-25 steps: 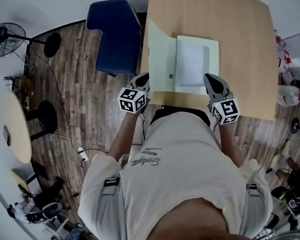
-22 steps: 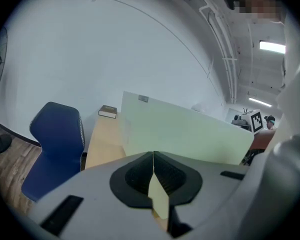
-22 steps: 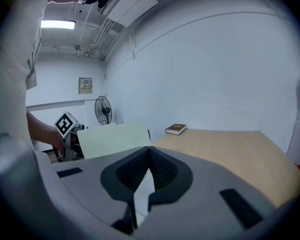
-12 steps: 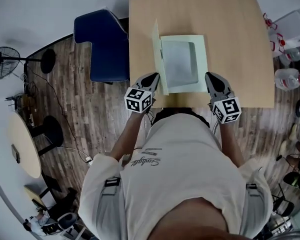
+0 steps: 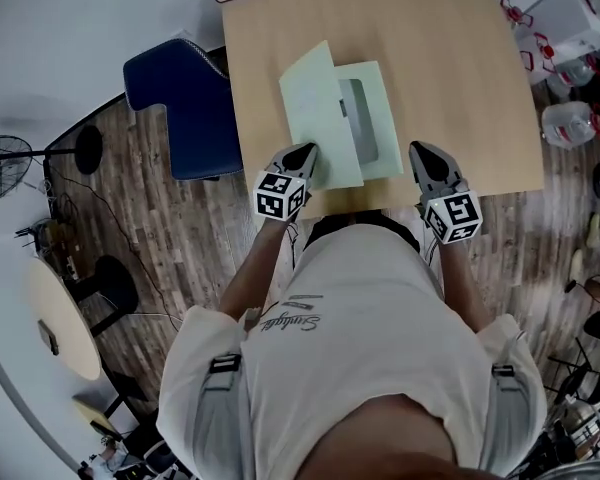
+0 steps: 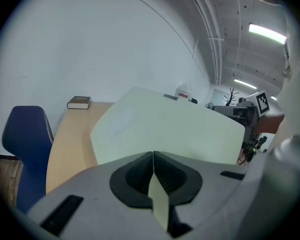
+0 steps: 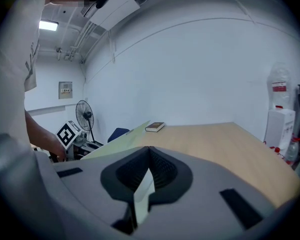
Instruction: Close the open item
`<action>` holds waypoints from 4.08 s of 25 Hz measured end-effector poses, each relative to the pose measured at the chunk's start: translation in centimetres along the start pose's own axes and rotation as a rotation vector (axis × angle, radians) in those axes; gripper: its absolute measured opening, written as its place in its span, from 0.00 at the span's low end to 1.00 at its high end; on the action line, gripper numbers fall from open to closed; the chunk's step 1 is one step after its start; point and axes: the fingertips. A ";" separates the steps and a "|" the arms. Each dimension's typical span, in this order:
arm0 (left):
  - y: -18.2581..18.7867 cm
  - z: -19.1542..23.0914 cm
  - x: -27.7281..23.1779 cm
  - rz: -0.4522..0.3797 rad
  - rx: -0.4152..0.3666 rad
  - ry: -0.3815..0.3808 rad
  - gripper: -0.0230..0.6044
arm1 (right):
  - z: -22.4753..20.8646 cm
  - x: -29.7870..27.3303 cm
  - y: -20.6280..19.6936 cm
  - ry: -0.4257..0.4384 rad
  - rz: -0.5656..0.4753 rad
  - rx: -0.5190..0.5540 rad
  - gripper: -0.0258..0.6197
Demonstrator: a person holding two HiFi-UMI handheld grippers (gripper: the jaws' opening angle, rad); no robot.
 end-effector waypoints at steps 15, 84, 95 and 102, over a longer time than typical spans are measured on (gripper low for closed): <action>-1.4 -3.0 -5.0 0.125 -0.065 -0.060 0.06 | -1.7 0.7 -2.0 -0.025 0.002 -0.074 0.03; -4.3 -5.2 -9.3 0.303 -0.210 -0.065 0.06 | -1.9 3.5 -5.3 -0.020 0.076 -0.108 0.03; -2.9 -4.9 -6.1 0.191 -0.058 -0.077 0.06 | -1.0 1.9 -4.2 0.031 0.081 -0.070 0.03; 1.2 -4.7 -2.6 0.057 -0.053 -0.044 0.06 | 0.2 0.6 -2.5 0.068 0.072 -0.037 0.03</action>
Point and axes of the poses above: the fingertips, and each gripper's own axes: x backward along the fingers, z to its left, y out of its top, and after that the axes turned 9 degrees about -x, right-handed
